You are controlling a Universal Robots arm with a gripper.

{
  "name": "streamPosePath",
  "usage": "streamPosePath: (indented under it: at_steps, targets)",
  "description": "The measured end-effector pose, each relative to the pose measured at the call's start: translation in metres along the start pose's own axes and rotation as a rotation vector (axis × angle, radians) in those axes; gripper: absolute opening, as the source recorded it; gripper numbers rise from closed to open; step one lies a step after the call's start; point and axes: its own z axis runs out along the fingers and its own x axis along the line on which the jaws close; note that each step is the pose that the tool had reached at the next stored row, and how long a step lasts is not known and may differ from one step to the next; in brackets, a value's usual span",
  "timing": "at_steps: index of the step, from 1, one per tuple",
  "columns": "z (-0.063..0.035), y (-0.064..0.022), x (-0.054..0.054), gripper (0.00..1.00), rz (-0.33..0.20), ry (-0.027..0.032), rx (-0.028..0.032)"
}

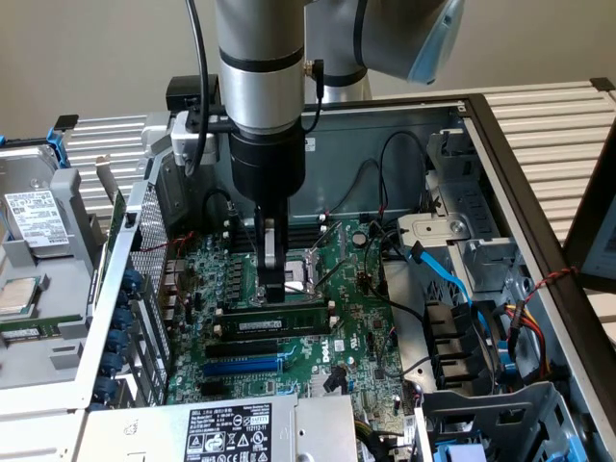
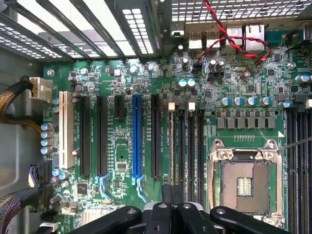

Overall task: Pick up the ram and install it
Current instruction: 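Press down the ram until it locks into place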

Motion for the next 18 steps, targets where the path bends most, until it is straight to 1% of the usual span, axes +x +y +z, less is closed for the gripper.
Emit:
streamPosePath:
  at_steps: [3, 7, 8, 9, 11, 12, 13, 15, 18]
  targets:
    - [0.001, 0.0003, 0.0005, 0.11, 0.0, -0.0003, 0.0025]
    - [0.0036, 0.0021, 0.0008, 0.11, 0.0, -0.0018, 0.0029]
    - [0.004, 0.0023, 0.0012, 0.11, 0.0, -0.0037, 0.0027]
    - [0.0044, 0.0025, 0.0017, 0.11, -0.001, -0.008, 0.0027]
    - [0.0052, 0.0032, 0.0027, 0.11, -0.004, -0.0195, 0.0023]
    - [0.0057, 0.0035, 0.003, 0.11, -0.006, -0.0241, 0.0023]
    - [0.0062, 0.0036, 0.0033, 0.11, -0.008, -0.0275, 0.0022]
    - [0.0069, 0.0036, 0.0038, 0.11, -0.011, -0.0288, 0.0026]
    - [0.0073, 0.0036, 0.0042, 0.11, -0.016, -0.0284, 0.0027]
